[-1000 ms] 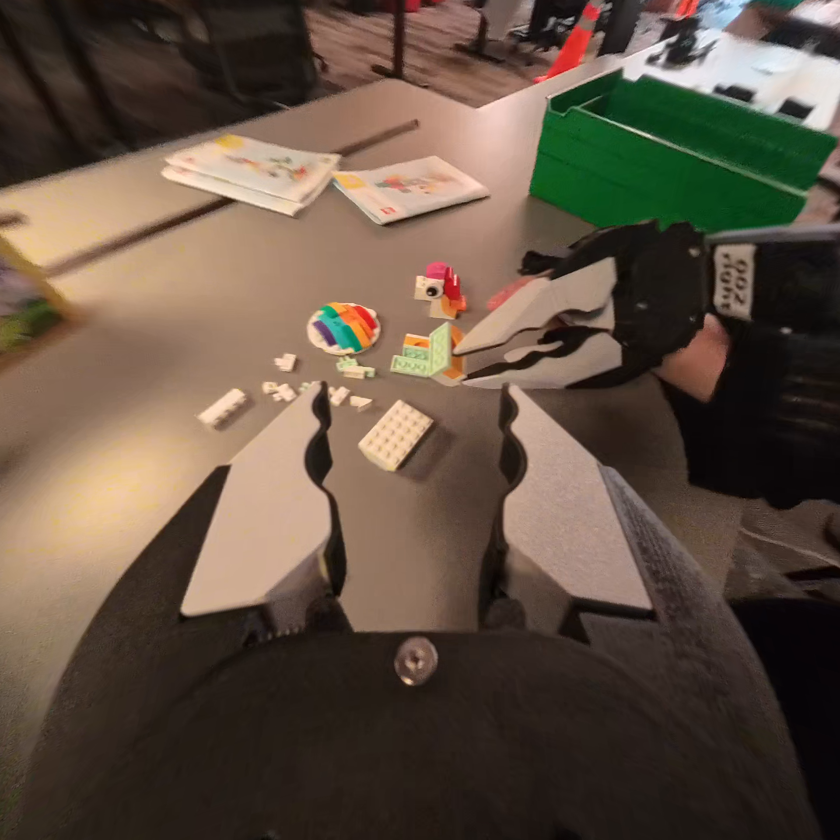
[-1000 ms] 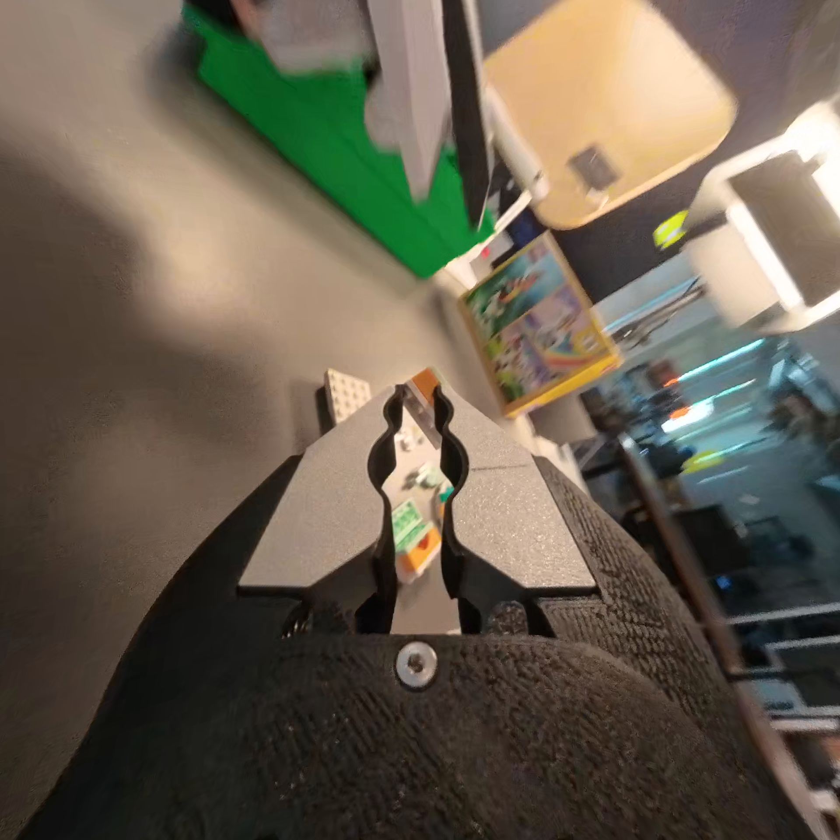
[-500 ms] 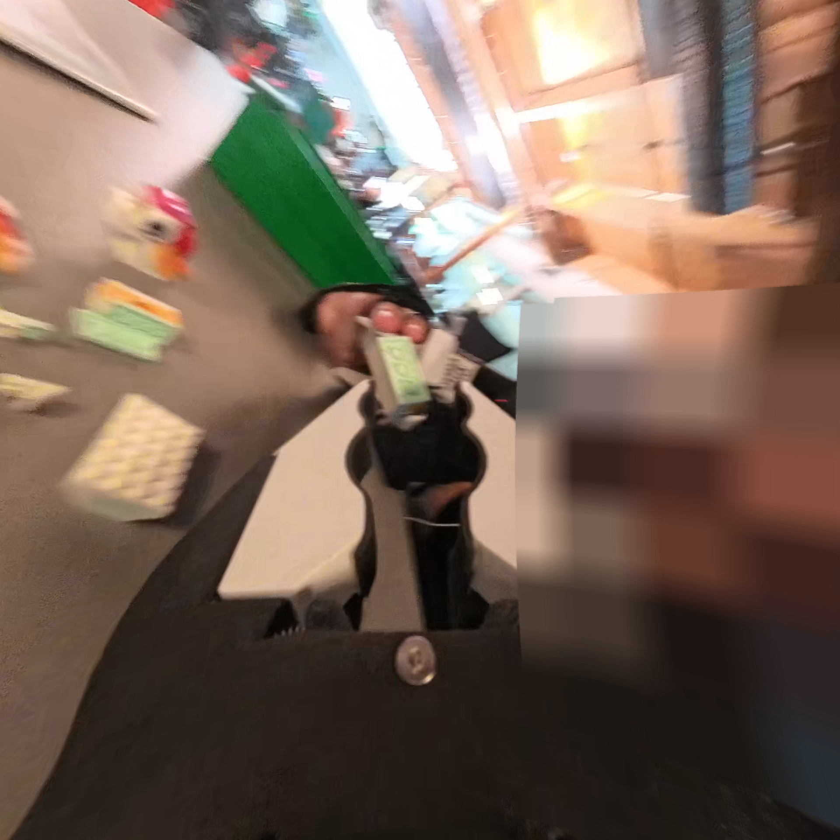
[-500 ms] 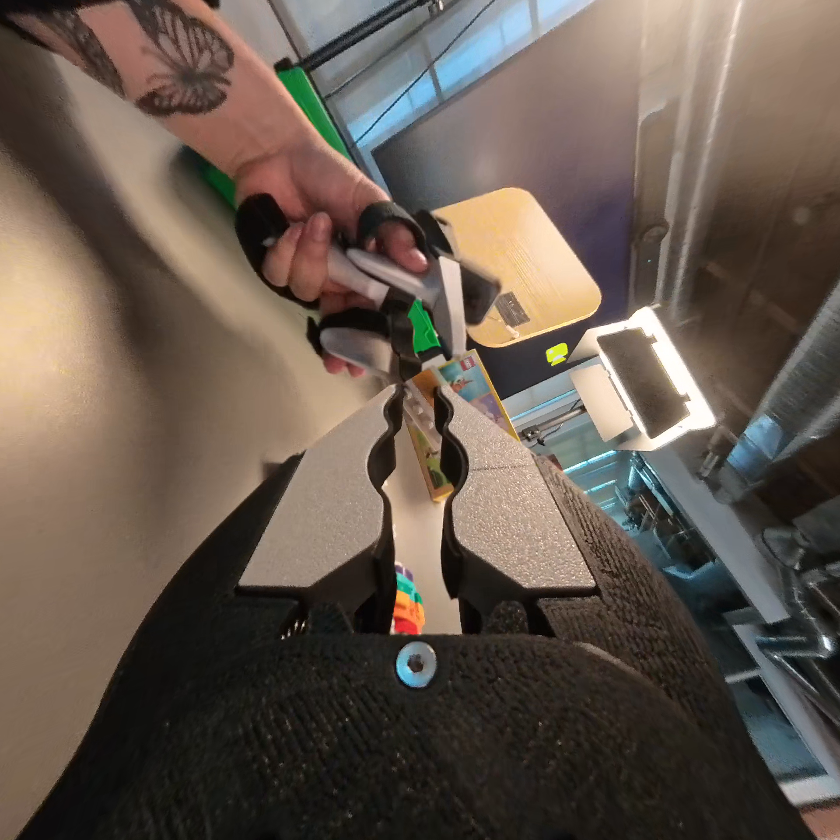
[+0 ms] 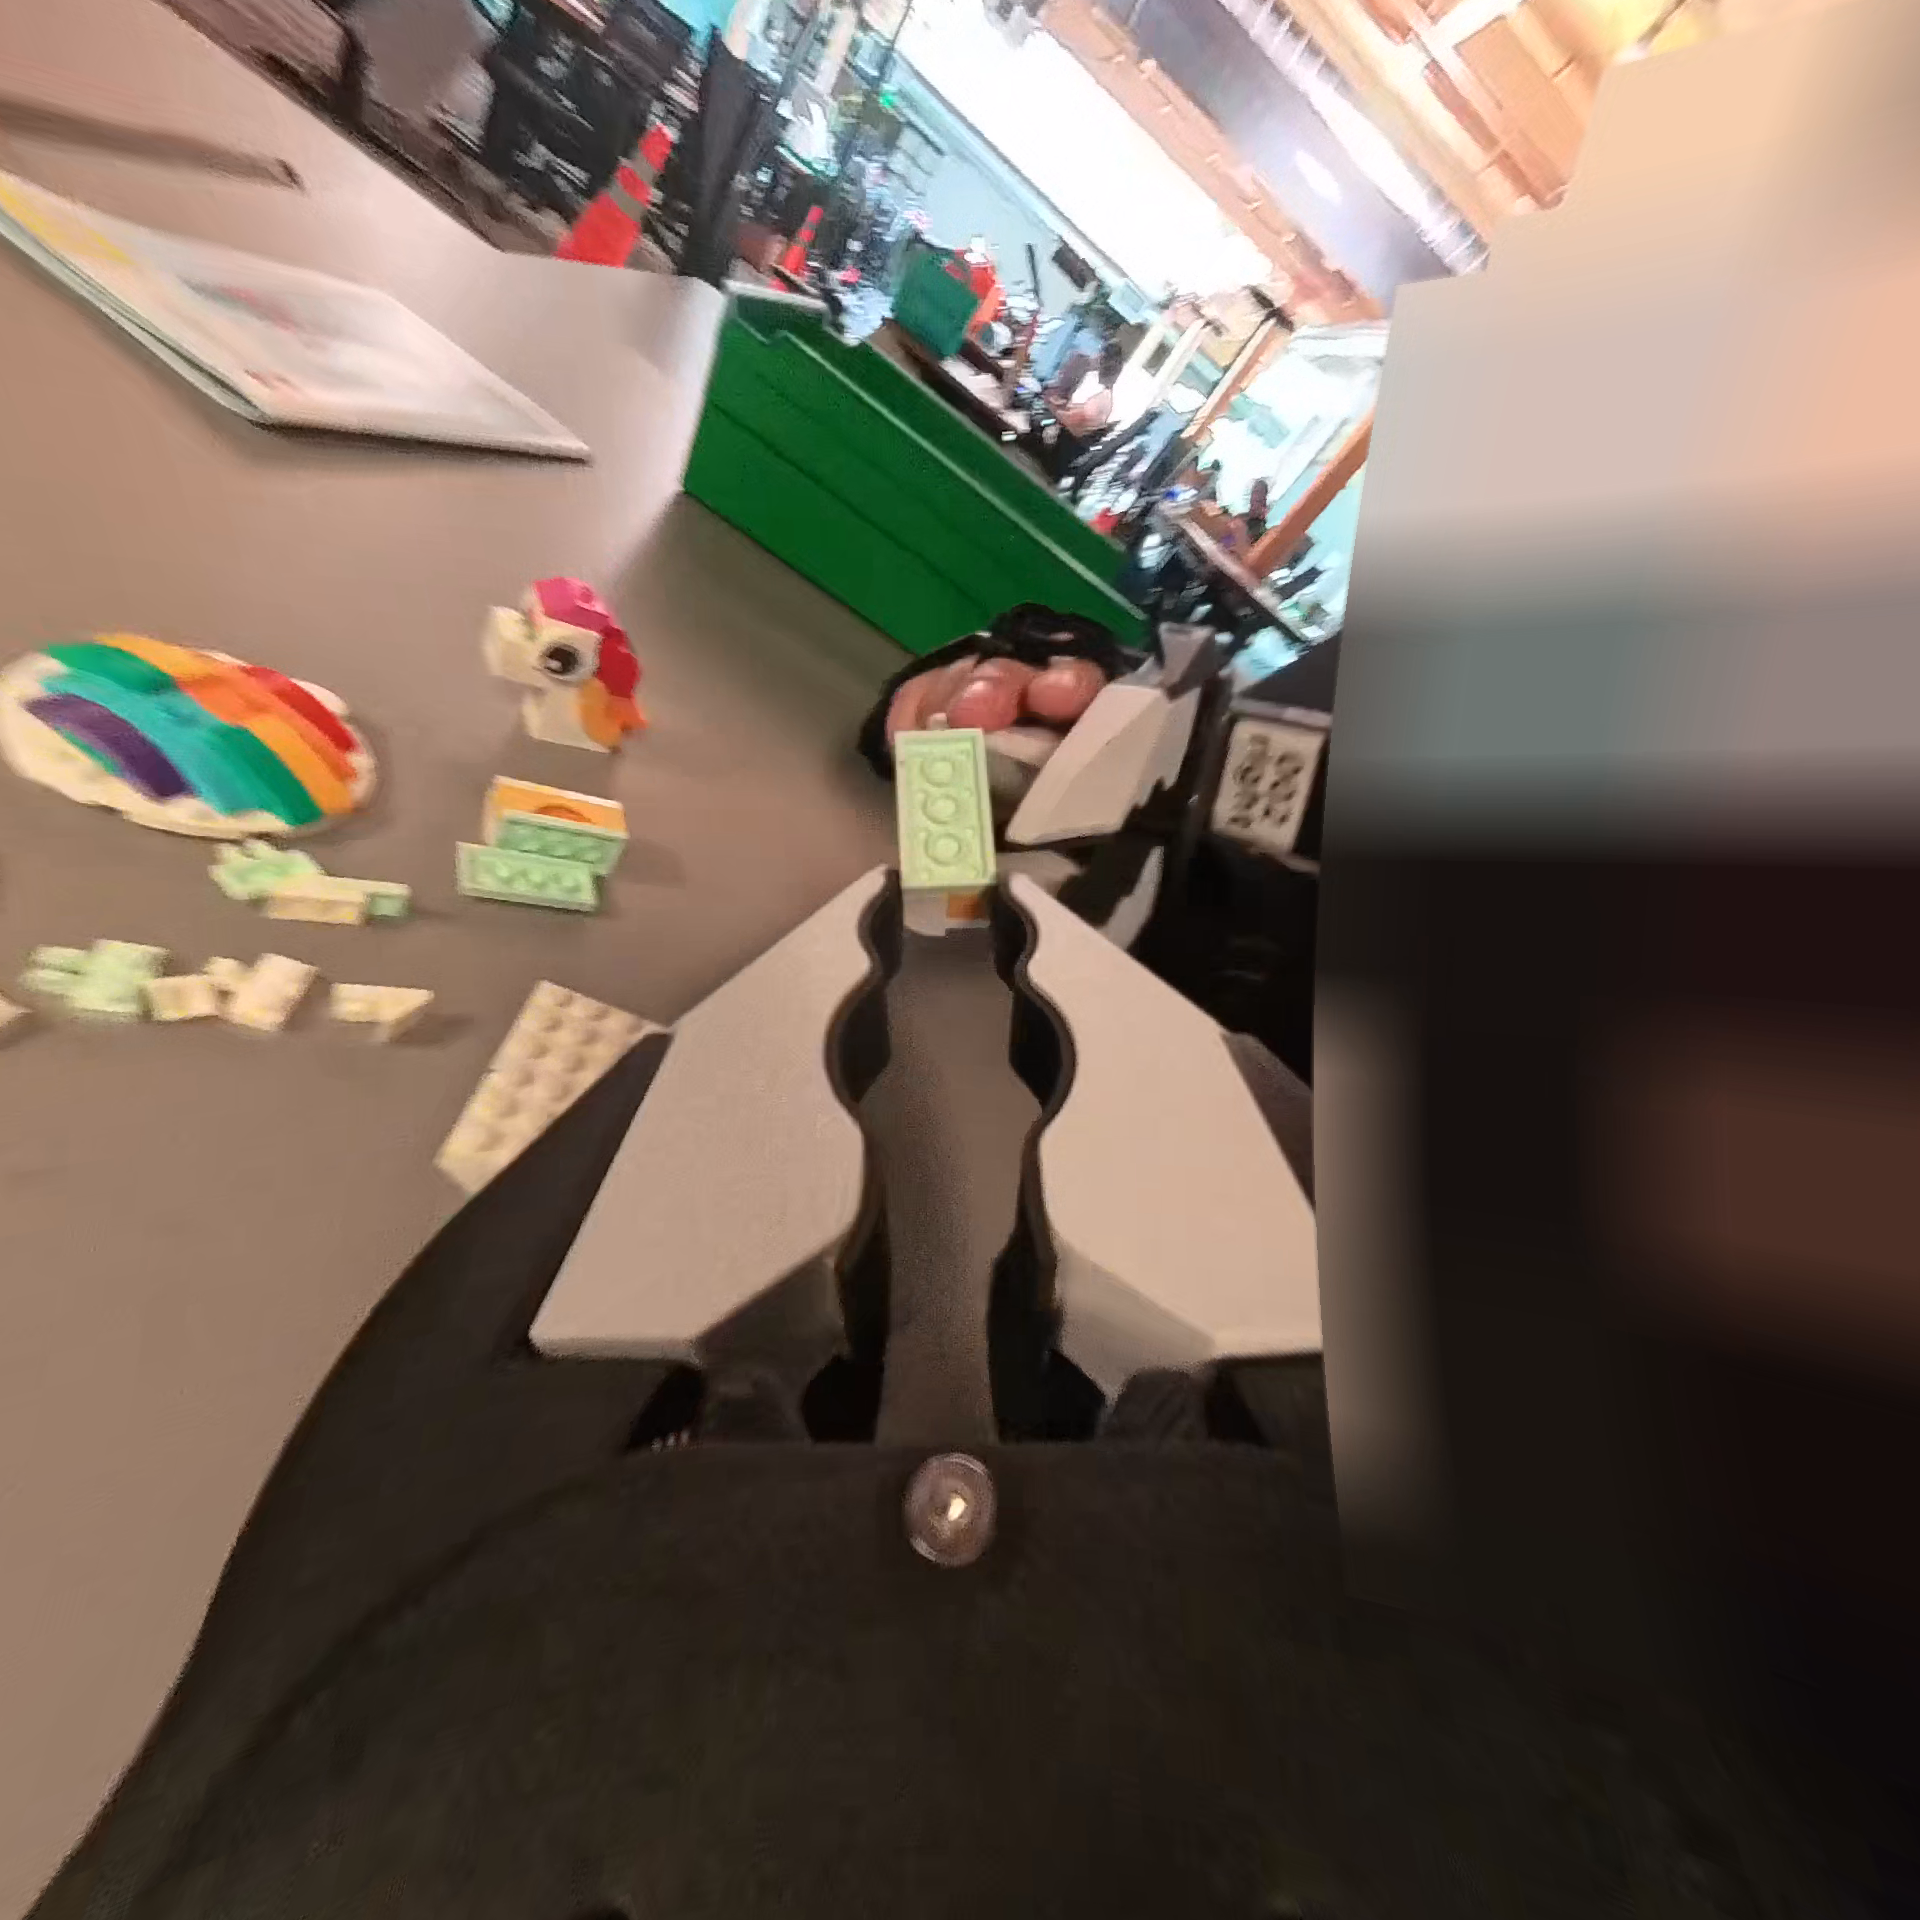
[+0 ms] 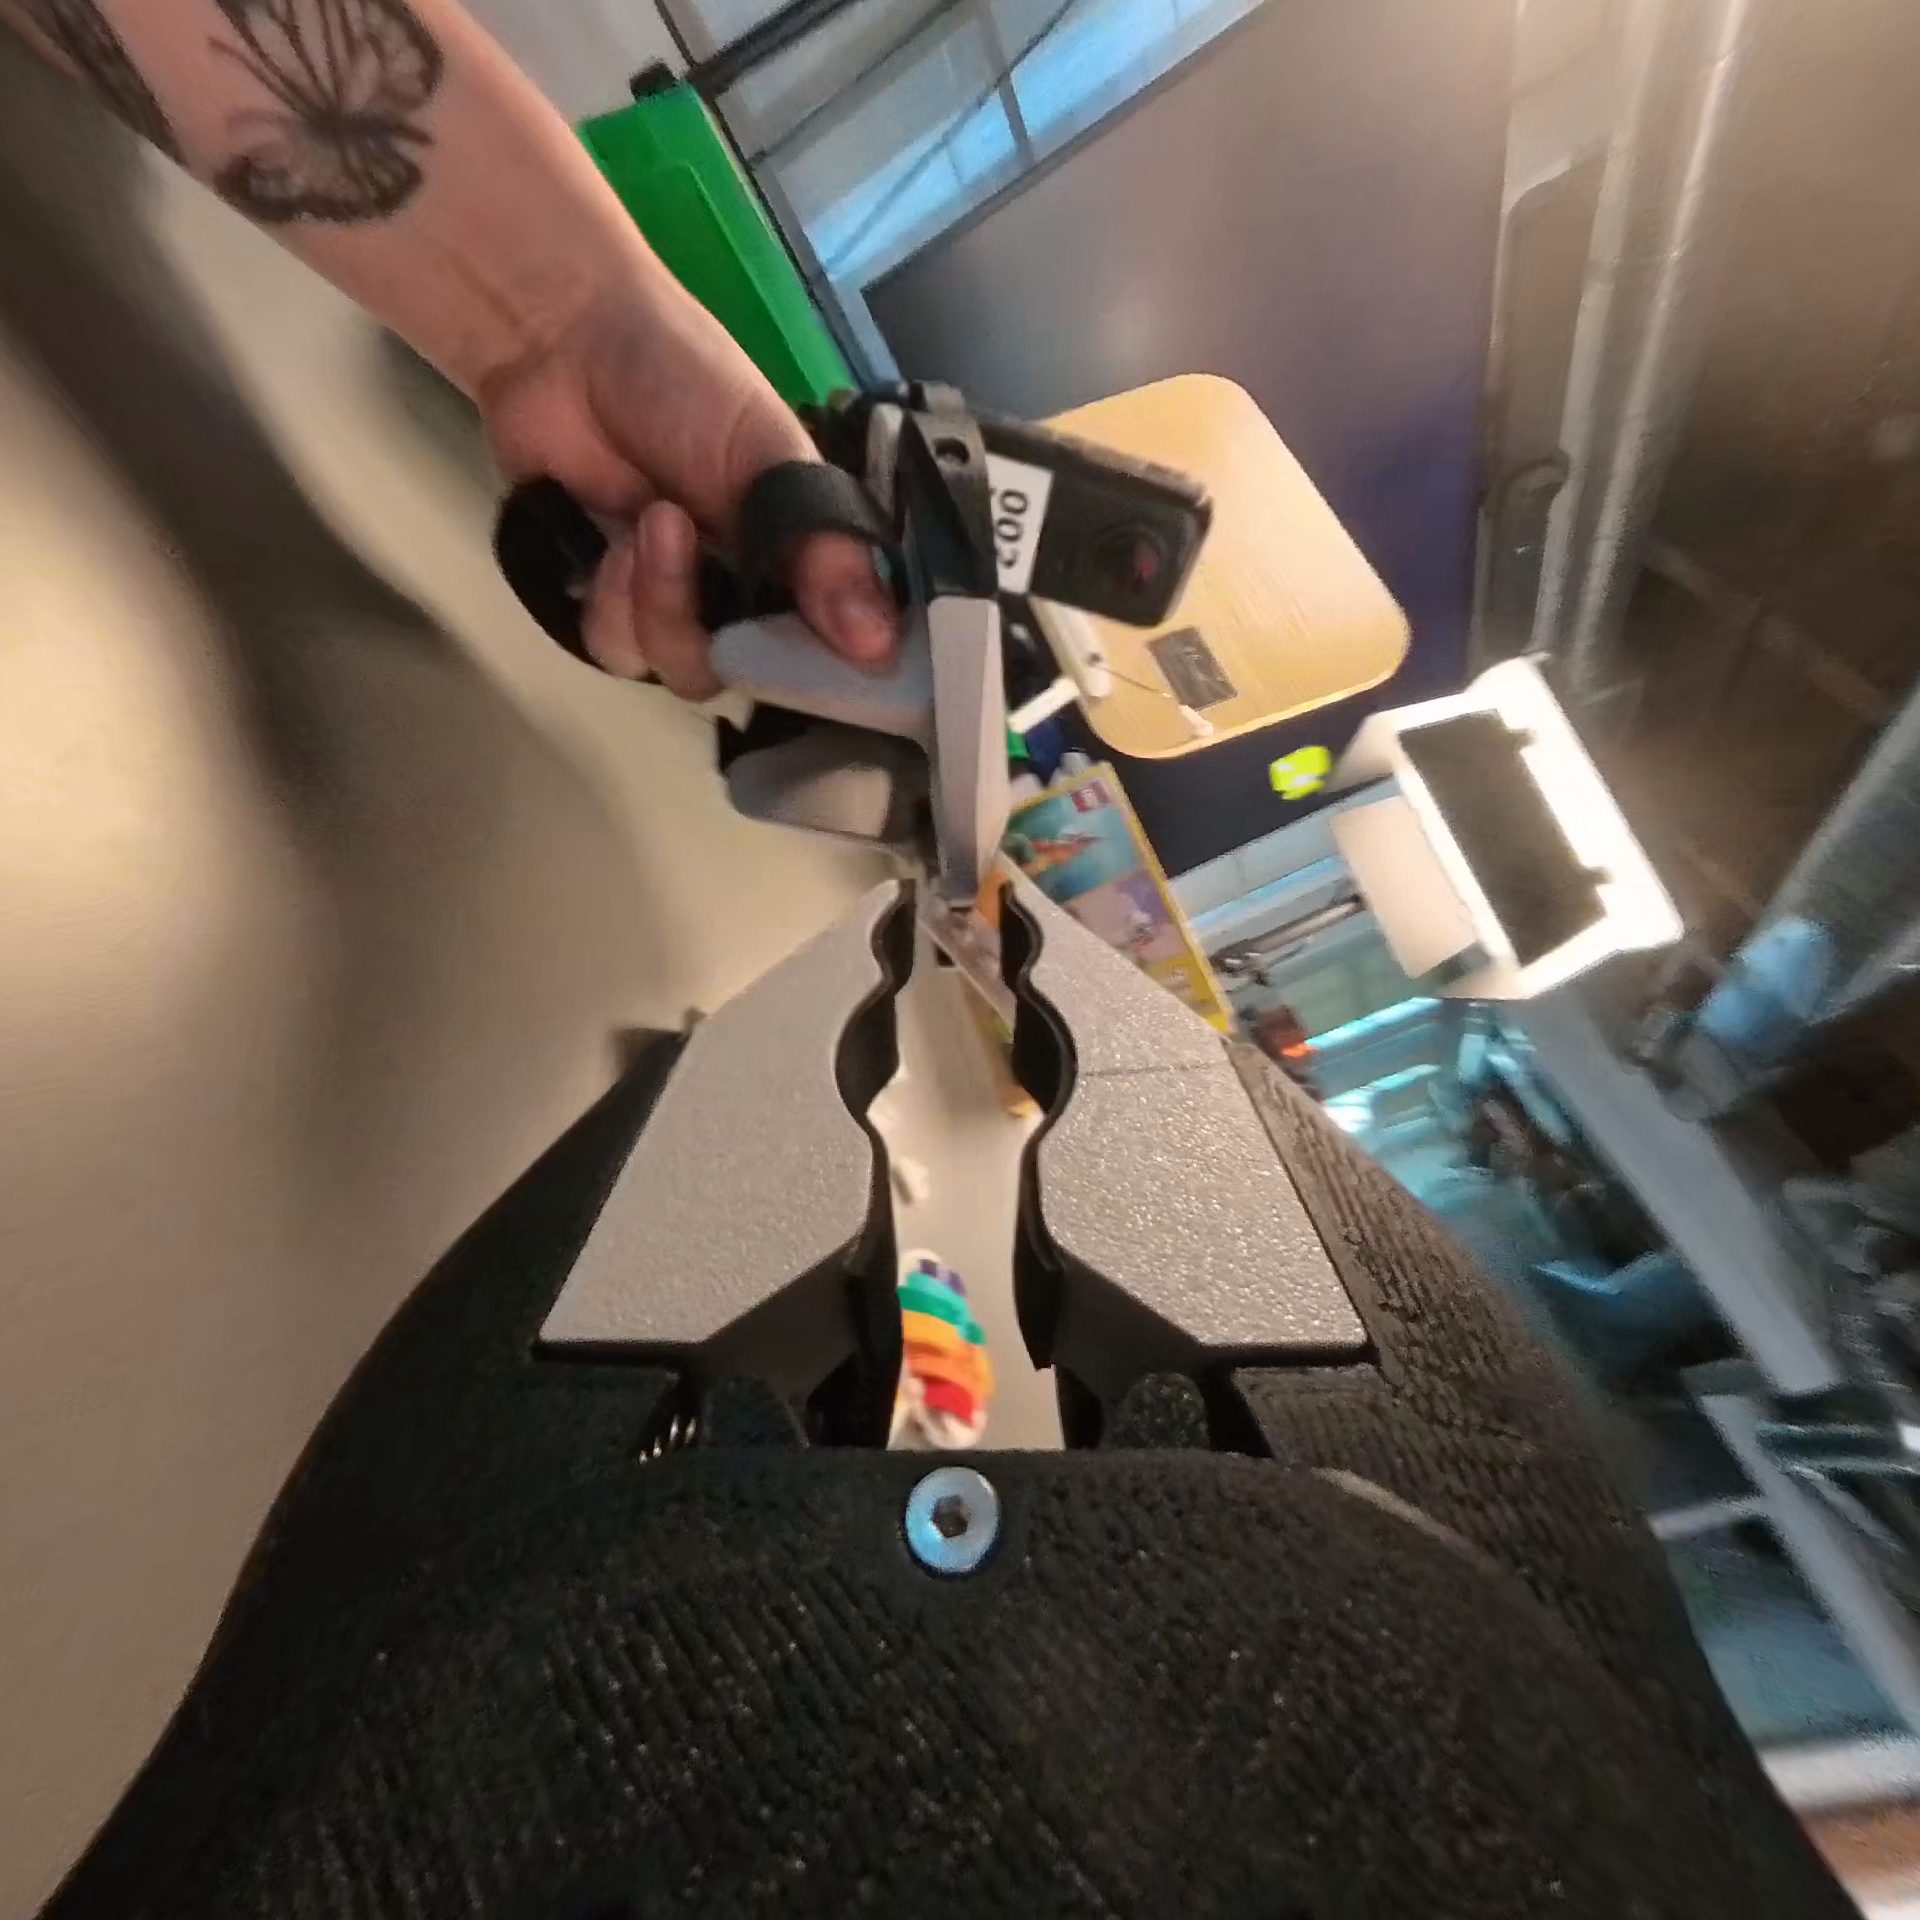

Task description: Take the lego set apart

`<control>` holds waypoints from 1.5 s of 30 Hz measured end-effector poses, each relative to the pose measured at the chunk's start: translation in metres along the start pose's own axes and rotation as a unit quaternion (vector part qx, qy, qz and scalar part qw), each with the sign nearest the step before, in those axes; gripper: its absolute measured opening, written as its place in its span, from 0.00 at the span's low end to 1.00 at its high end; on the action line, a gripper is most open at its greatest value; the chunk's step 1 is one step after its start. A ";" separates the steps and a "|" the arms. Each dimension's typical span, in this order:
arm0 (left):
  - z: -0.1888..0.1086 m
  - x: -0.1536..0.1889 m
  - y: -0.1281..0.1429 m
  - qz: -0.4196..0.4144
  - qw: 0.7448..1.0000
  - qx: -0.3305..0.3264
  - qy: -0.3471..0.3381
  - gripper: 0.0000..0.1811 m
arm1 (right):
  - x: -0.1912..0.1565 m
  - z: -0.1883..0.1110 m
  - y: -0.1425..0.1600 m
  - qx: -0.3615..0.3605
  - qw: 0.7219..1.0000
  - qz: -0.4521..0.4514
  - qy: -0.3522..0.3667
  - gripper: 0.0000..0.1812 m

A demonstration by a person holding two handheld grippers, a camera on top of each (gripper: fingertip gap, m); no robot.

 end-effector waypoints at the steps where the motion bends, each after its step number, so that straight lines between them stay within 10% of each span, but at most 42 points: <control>1: -0.002 -0.004 0.000 0.025 0.999 -0.004 -0.024 0.09 | -0.002 -0.002 0.001 0.004 0.999 0.033 -0.023 0.13; 4: -0.007 -0.024 0.013 0.146 0.977 -0.073 -0.138 0.09 | 0.008 -0.007 0.012 -0.004 0.991 0.123 -0.047 0.24; 7: -0.006 -0.042 0.035 0.292 0.903 -0.199 -0.245 0.09 | 0.000 -0.007 0.023 -0.045 0.990 0.113 -0.075 0.21; 10: 0.006 -0.045 0.055 0.378 0.839 -0.279 -0.274 0.09 | -0.025 -0.002 0.032 -0.092 0.983 0.088 -0.135 0.16; 15: 0.017 -0.046 0.069 0.413 0.809 -0.319 -0.270 0.09 | -0.054 -0.003 0.051 -0.158 0.961 0.084 -0.213 0.16; 23: 0.012 -0.030 0.041 0.346 0.877 -0.205 -0.261 0.11 | -0.033 0.002 0.042 -0.106 0.938 0.266 -0.194 0.08; 30: 0.016 0.011 0.016 0.186 0.980 -0.044 -0.059 0.12 | 0.012 -0.012 0.009 0.100 0.829 0.509 -0.209 0.08; 45: 0.028 0.022 0.004 0.183 0.982 0.049 -0.016 0.09 | 0.014 -0.015 0.000 0.143 0.791 0.548 -0.230 0.08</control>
Point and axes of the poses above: each gripper's, where its closed fingertips meet, z out along the fingers, y out of its underside, x = y × z across the jaws, the point moved 1 cm from there along -z, back along the fingers, and after that the axes turned 4 degrees about -x, right-handed, at the moved point
